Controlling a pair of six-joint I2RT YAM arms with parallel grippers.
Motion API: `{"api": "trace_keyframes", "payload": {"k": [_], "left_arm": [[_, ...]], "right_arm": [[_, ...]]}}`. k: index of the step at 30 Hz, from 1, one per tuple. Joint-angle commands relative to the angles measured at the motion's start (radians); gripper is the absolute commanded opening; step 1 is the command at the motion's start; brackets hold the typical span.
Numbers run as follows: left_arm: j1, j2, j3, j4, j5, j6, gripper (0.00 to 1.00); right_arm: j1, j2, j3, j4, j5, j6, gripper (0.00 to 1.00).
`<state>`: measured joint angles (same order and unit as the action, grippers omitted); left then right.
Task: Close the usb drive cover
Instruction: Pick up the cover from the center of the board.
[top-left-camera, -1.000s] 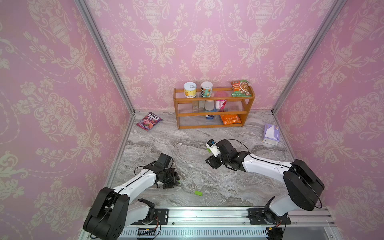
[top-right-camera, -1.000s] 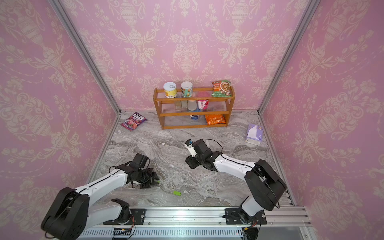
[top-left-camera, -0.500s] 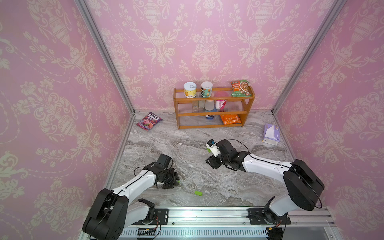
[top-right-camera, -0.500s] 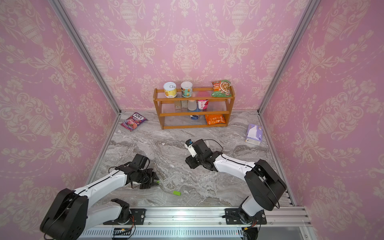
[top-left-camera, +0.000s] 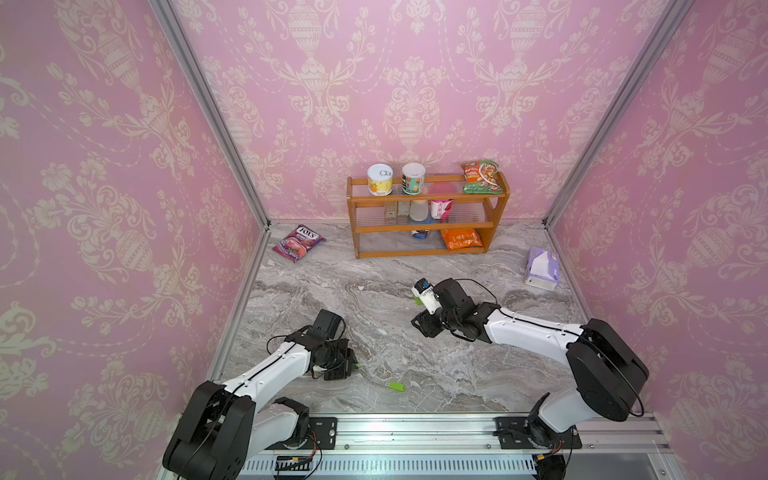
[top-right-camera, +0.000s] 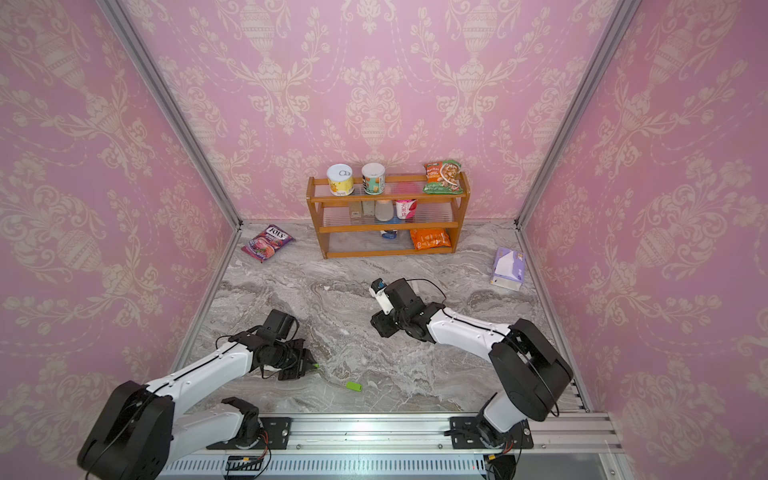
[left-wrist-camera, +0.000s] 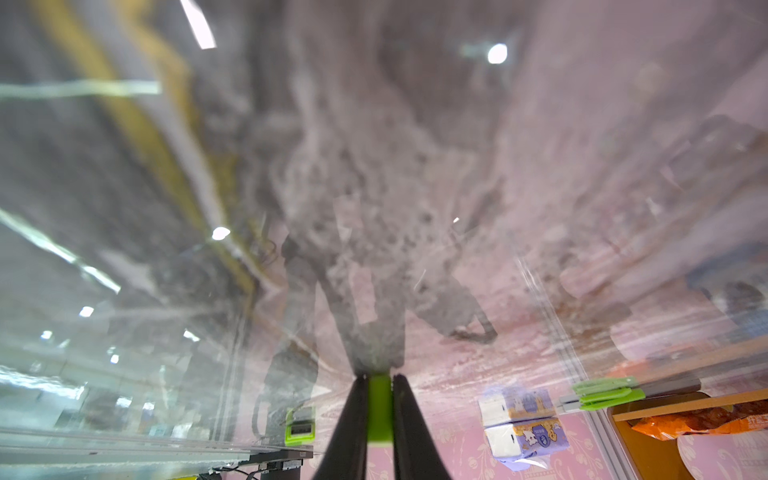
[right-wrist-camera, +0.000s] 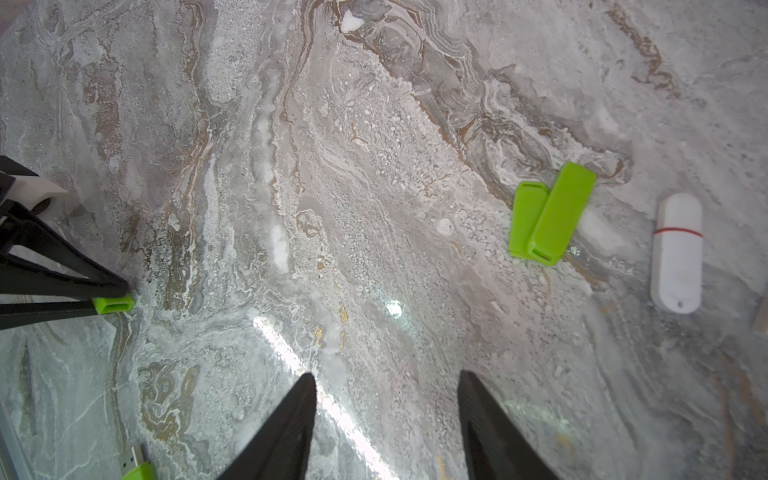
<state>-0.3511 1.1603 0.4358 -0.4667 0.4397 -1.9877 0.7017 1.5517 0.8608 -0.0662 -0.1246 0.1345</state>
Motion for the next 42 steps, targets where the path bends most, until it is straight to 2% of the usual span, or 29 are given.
{"api": "trace_keyframes", "payload": {"k": [1,2,6,9,11,14,20,26,32,42], "left_arm": [[0.000,0.013,-0.022,-0.009,-0.023,-0.005,0.05],[0.002,0.013,-0.023,-0.003,-0.026,-0.001,0.00],[0.014,0.037,0.000,0.020,-0.039,0.055,0.00],[0.028,0.092,0.092,-0.017,-0.069,0.204,0.00],[0.031,0.145,0.151,-0.006,-0.062,0.296,0.00],[0.029,0.190,0.183,0.016,-0.034,0.378,0.00],[0.031,0.119,0.116,0.092,-0.054,0.378,0.00],[0.043,0.044,0.142,0.039,-0.073,0.437,0.00],[0.103,-0.011,0.105,0.043,-0.028,0.441,0.00],[0.116,0.002,0.116,0.040,-0.007,0.462,0.00]], "right_arm": [[-0.006,0.012,0.004,-0.028,-0.018,0.009,0.57],[-0.005,0.013,0.001,-0.027,-0.030,0.003,0.57],[0.036,0.024,-0.010,-0.053,-0.041,-0.040,0.57],[0.108,0.038,-0.009,-0.106,-0.033,-0.096,0.57],[0.158,0.053,0.001,-0.144,-0.072,-0.127,0.57],[0.225,0.056,0.010,-0.191,-0.078,-0.149,0.56],[0.340,0.036,0.004,-0.222,-0.102,-0.149,0.54],[0.423,0.058,0.019,-0.227,-0.089,-0.148,0.54],[0.451,0.111,0.058,-0.273,-0.028,-0.158,0.53],[0.458,0.197,0.132,-0.348,-0.024,-0.189,0.50]]}}
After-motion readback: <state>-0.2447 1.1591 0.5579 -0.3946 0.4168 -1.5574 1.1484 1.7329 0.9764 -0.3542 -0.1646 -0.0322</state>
